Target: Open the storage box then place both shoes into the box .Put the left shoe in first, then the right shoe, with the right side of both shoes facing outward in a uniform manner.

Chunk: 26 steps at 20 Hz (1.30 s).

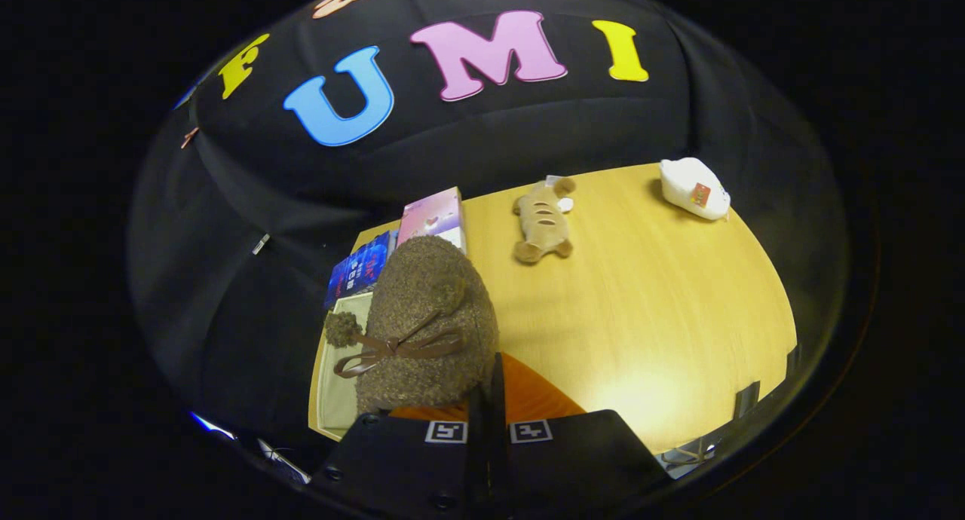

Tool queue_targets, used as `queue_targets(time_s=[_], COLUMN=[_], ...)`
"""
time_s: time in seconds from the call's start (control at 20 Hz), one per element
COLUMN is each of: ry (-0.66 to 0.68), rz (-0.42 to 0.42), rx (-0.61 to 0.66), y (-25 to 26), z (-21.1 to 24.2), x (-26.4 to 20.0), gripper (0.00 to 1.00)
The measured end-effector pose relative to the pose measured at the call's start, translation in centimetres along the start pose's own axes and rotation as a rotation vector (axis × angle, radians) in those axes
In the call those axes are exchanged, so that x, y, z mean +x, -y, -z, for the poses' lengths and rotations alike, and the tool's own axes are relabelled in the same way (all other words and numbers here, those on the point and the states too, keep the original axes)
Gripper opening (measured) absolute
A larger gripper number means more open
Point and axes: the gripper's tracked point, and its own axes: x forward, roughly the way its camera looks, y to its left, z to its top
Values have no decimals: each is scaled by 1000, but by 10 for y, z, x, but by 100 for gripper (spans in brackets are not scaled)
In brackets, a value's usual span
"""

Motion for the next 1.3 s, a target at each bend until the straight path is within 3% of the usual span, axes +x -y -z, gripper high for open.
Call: queue_targets(time_s=[0.35, 0.85, 0.9, 1.3], ry=[-67, -120, -126, -50], rz=[-18, 104, 102, 28], rx=[-67, -208, -211, -249], y=[-74, -74, -75, -75], z=[24, 59, 62, 50], x=[48, 89, 88, 42], gripper=[6, 16, 21, 99])
